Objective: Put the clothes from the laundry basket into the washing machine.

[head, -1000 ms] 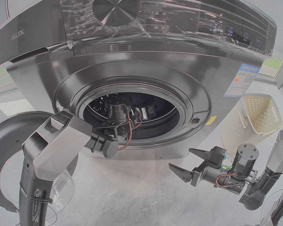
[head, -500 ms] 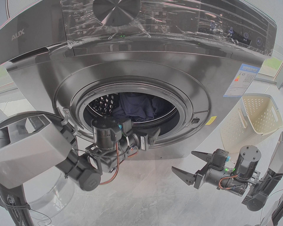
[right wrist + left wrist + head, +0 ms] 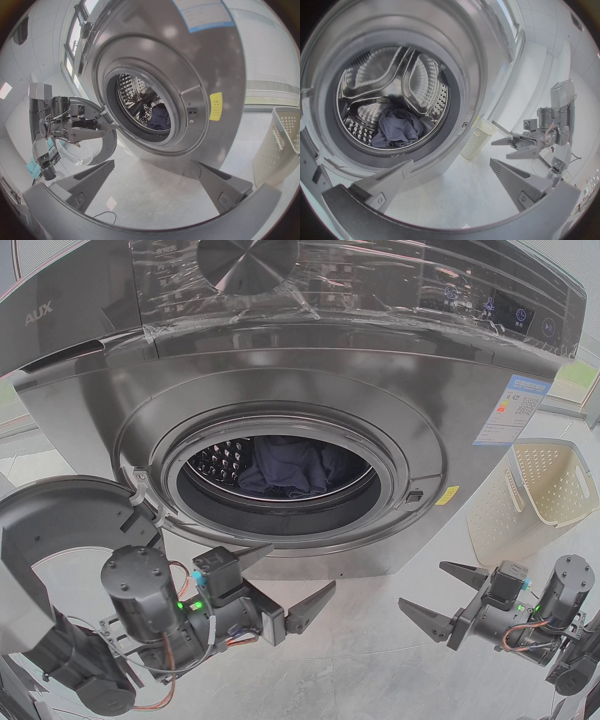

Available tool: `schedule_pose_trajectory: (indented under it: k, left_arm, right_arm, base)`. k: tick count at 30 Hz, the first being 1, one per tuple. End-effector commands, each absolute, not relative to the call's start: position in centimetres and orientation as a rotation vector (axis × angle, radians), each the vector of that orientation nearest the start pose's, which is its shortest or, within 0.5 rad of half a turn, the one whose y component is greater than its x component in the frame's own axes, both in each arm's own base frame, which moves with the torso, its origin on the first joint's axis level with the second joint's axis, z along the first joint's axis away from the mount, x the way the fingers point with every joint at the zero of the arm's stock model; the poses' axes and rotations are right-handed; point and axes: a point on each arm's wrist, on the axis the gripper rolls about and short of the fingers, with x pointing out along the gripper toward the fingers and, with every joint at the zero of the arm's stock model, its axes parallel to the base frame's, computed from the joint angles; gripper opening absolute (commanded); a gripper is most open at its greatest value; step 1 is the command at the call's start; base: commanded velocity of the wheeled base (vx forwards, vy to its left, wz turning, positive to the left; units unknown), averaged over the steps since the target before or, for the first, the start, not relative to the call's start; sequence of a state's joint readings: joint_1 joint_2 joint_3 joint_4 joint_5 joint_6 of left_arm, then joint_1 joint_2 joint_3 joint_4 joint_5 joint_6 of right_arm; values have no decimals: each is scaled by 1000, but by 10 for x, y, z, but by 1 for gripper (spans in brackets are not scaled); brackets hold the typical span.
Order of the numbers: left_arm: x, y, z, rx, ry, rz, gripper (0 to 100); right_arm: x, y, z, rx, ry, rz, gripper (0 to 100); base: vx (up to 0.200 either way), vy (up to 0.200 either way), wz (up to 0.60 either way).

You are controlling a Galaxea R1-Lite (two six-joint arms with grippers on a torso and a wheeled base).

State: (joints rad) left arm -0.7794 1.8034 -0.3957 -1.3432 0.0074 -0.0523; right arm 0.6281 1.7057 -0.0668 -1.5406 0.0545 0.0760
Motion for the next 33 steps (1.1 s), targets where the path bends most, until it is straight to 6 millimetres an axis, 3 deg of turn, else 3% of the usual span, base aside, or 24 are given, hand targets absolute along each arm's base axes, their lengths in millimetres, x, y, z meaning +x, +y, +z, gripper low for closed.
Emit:
schedule_pose_trajectory:
  k: [1,6,12,16,21,28,33]
  left_arm:
    - [165,-166,142,-41,28,-771,100]
    - [149,-152,137,-29,48,-723,100]
    - [138,-134,152,-64,-25,-686,100]
    - [128,-105,156,-69,-53,-607,100]
    - [118,-84,165,-76,-91,-551,100]
    - [94,-66,167,-47,-90,-537,100]
    - [77,-47,165,-25,-114,-480,100]
  right_arm:
    - [146,106,124,67,49,643,100]
    - [138,101,131,84,8,642,100]
    - [135,96,137,97,-24,629,100]
    - [139,84,141,100,-41,553,100]
    - [142,63,136,76,21,431,100]
    - [119,52,141,68,45,417,100]
    - [96,39,145,69,28,312,100]
  base:
    - [0,0,0]
    - [-120,0,0]
    - [-100,0,0]
    - [-50,0,0]
    - [-200,0,0]
    - [-114,0,0]
    - [-40,0,0]
